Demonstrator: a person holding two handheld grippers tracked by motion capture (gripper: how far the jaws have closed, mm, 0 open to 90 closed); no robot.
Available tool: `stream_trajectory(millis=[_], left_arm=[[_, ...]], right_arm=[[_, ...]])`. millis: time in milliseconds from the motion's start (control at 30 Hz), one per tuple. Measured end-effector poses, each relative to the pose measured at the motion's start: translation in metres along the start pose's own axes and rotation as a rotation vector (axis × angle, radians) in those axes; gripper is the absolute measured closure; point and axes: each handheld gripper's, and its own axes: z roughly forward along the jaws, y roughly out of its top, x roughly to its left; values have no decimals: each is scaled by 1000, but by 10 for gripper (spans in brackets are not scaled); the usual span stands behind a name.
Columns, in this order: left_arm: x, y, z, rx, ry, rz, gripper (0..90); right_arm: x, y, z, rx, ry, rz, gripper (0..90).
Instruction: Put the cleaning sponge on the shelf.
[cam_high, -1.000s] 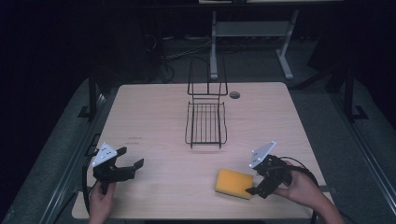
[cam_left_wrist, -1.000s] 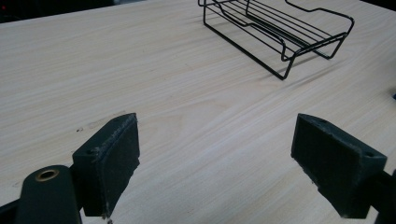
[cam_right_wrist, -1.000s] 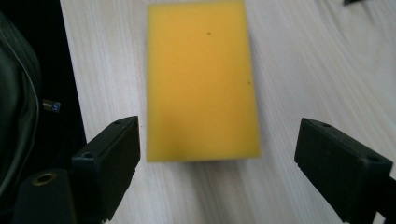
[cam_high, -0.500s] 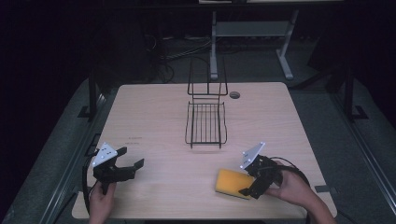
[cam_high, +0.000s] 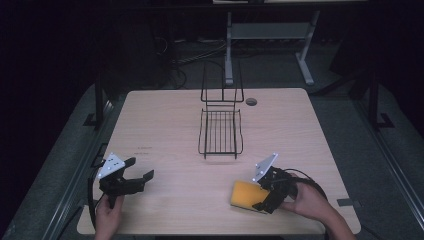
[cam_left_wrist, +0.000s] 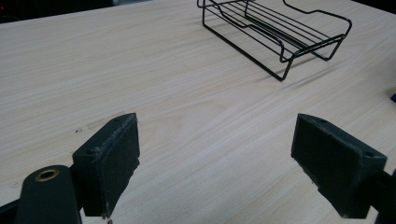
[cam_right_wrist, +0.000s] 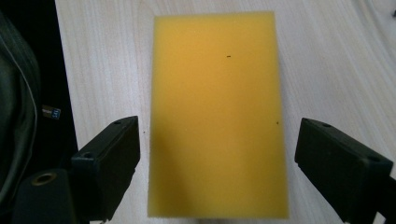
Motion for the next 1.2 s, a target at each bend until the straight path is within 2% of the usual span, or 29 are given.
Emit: stream_trajectory(millis=[400,800,1200], left_arm=[[0,0,-1,-1,0,2,147],[1,0,-1,-3,-1,1,147],[1,0,-2,-8,-2,-5,147]], right_arm=[[-1,7,14,8,19,-5,138],[-1,14,28,58,11,-17,139],[1,17,34,80,8,-27,150]])
